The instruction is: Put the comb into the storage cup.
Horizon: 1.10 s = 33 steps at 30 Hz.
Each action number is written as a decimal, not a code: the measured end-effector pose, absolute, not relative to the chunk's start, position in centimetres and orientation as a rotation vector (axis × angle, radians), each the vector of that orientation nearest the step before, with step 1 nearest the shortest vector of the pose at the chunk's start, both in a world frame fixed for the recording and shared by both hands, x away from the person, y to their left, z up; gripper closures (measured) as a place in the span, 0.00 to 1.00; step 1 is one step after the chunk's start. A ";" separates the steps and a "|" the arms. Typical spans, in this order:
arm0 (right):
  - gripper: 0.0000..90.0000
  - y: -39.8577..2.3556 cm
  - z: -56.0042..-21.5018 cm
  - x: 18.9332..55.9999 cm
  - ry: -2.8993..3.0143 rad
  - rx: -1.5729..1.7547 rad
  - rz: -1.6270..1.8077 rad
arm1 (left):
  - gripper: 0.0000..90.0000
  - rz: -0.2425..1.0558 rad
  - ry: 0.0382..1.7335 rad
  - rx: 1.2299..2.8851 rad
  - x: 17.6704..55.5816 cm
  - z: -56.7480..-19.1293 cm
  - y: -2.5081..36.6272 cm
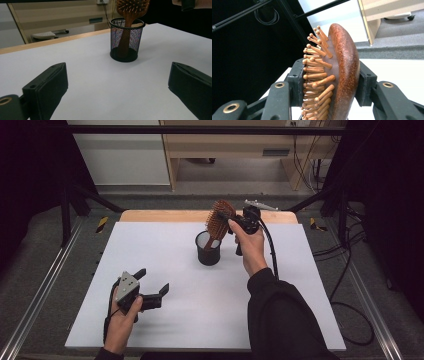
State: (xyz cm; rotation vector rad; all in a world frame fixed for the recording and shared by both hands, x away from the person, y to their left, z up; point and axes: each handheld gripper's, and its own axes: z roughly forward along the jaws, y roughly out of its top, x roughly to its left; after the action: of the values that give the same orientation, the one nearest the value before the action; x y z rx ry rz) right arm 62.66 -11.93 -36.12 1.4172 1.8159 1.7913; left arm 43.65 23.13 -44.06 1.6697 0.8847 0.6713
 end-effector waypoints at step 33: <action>0.46 -12.0 -36.9 63.5 1.830 1.317 1.678 | 0.03 0.667 0.883 1.671 43.7 -44.1 23.1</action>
State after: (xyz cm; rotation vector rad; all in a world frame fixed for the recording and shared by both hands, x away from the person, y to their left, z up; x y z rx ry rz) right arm 63.54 -12.01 -36.92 1.3171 1.8301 1.6778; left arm 43.70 23.13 -44.07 1.6714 0.8832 0.6669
